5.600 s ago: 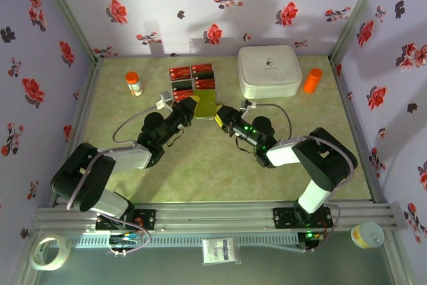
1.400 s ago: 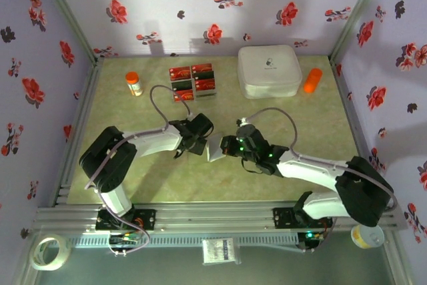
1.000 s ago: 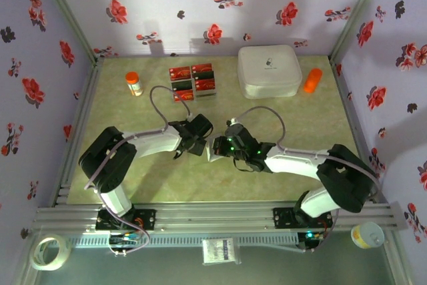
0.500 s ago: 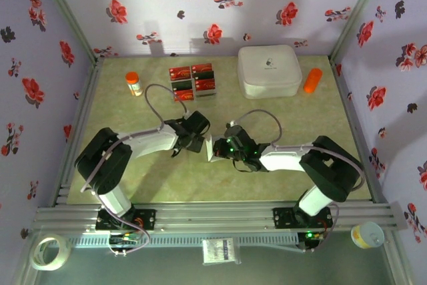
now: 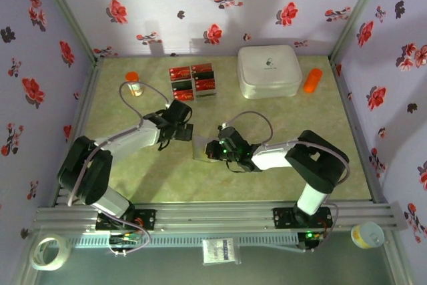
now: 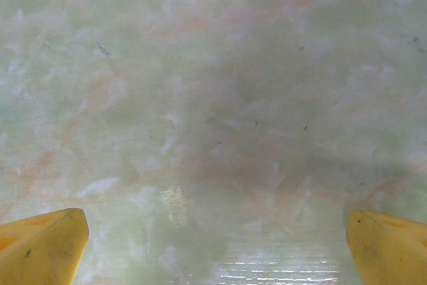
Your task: Put the credit cards into the card holder
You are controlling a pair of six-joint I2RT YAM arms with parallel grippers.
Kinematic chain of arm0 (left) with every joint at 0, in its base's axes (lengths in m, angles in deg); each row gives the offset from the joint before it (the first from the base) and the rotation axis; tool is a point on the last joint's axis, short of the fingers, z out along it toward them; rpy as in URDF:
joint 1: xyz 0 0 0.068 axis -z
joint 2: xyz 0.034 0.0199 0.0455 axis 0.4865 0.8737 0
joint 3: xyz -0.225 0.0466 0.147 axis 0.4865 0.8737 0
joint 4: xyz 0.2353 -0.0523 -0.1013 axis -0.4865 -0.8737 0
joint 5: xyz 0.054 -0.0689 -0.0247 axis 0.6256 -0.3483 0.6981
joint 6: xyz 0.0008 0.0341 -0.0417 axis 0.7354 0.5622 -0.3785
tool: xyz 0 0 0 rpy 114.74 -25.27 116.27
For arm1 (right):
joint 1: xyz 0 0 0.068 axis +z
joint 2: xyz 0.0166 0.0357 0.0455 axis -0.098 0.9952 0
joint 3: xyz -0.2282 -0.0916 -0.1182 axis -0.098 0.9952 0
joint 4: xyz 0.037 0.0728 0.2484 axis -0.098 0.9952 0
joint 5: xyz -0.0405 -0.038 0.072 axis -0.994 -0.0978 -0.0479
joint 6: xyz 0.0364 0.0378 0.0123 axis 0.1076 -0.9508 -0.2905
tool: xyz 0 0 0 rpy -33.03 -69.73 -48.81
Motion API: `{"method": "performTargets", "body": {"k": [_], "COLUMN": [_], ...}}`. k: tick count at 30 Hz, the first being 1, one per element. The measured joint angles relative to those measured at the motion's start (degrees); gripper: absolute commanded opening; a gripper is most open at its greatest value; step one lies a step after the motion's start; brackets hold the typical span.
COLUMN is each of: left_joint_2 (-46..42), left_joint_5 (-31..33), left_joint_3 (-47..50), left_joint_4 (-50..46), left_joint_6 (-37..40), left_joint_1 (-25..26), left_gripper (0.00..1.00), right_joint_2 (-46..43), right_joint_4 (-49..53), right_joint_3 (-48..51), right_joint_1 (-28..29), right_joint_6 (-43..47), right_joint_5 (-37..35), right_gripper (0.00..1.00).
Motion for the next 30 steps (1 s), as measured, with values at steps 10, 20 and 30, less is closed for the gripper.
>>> {"method": "performTargets", "body": {"k": [10,20,30], "left_joint_2": [-0.3,3.6,5.3], "left_joint_5": [-5.3,-5.2,-4.1], "left_joint_3": [0.0,4.2,5.7], "left_joint_4": [0.4,1.9,3.5], "left_joint_6": [-2.0,-6.1,-7.1], "left_joint_1": [1.8,4.8,4.9], "left_gripper": [1.00,1.00,1.00], "right_joint_2": [2.1,1.4,-4.5], "right_joint_4": [-5.1,-6.7,-2.3], "right_joint_3": [0.4,2.1,3.7], "right_joint_1": [0.3,0.3,-3.9], "right_joint_6": [-3.0,-3.8,-2.8], "right_joint_5": [0.5,0.0,-0.4], "right_gripper": [0.01,0.01,0.02]}}
